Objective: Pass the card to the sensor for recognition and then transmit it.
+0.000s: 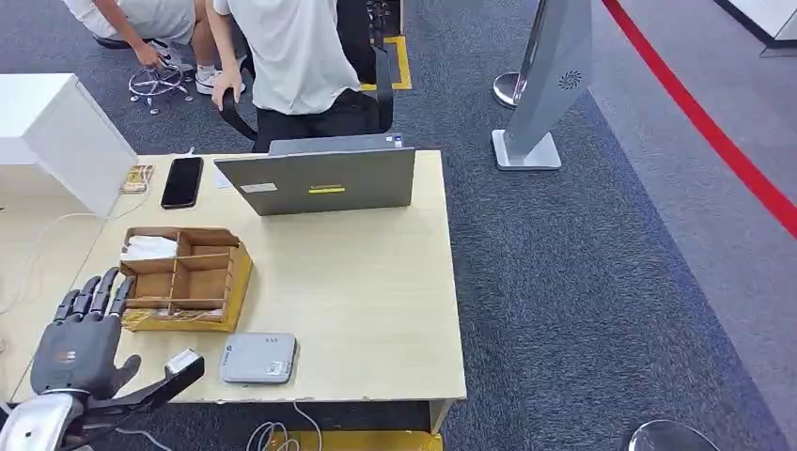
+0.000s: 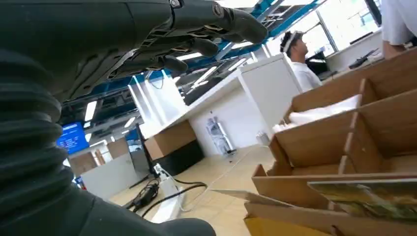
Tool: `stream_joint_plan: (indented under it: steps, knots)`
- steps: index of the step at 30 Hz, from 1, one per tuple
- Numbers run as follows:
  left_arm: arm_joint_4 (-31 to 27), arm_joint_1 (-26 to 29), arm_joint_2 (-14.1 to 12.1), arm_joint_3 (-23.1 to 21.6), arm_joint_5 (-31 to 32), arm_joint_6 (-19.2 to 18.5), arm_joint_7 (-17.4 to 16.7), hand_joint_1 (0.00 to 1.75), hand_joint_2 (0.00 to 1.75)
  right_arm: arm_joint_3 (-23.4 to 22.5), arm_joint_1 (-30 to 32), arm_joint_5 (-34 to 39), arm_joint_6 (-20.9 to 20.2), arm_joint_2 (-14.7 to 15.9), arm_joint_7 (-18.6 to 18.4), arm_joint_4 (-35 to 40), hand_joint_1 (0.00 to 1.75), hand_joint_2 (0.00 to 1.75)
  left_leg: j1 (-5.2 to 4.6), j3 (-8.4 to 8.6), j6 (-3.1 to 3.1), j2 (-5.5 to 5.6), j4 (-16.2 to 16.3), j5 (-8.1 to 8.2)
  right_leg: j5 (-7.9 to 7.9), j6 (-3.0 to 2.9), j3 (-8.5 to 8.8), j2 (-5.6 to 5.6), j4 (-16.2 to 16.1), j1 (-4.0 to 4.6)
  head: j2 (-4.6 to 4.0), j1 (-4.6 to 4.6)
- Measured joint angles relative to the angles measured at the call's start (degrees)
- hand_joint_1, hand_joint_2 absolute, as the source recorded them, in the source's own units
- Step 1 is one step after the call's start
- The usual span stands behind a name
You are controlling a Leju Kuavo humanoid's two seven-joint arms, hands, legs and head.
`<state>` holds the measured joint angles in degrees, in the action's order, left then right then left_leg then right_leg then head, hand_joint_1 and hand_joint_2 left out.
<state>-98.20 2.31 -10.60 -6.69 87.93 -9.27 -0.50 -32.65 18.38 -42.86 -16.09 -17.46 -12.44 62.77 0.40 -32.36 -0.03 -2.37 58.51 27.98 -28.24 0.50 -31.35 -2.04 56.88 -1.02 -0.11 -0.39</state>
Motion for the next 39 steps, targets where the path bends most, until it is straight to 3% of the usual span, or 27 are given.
stream_joint_plan:
  steps: [14,19,29,39]
  knots:
    - [5.2,-1.55,-0.74,-5.18,0.0,-2.65,-1.81,0.0,1.75,-2.69,-0.83,-2.67,-1.42,0.0,0.94,-0.17,0.0,1.75,0.0,-0.02,0.0,0.01,0.0,0.0,-0.01,0.0,-0.01,-0.01,0.0,0.01,0.0,0.0]
    - [6.45,-1.95,-1.31,-6.34,0.0,-0.74,-4.75,0.0,1.75,-2.82,-0.86,-2.36,-1.31,0.0,1.09,-0.33,0.0,1.75,0.0,-0.01,0.0,0.01,0.0,0.0,0.0,0.0,-0.01,-0.01,0.0,0.01,0.0,0.0]
    - [10.51,-5.06,-5.57,-11.8,0.02,6.34,-11.73,0.0,1.75,-1.86,-0.07,-0.52,-0.52,0.0,1.09,-0.31,0.0,1.75,0.02,-0.01,0.0,0.0,0.0,0.0,0.0,0.0,-0.01,0.0,0.0,0.03,0.0,-0.02]
    - [14.46,-6.32,-6.78,-14.79,0.02,8.39,-12.37,0.0,1.75,-1.62,0.47,-0.37,-0.9,0.0,1.09,-0.24,0.0,1.75,0.02,-0.02,0.0,0.01,0.0,0.0,0.0,0.0,-0.01,-0.01,0.0,0.03,0.0,0.0]
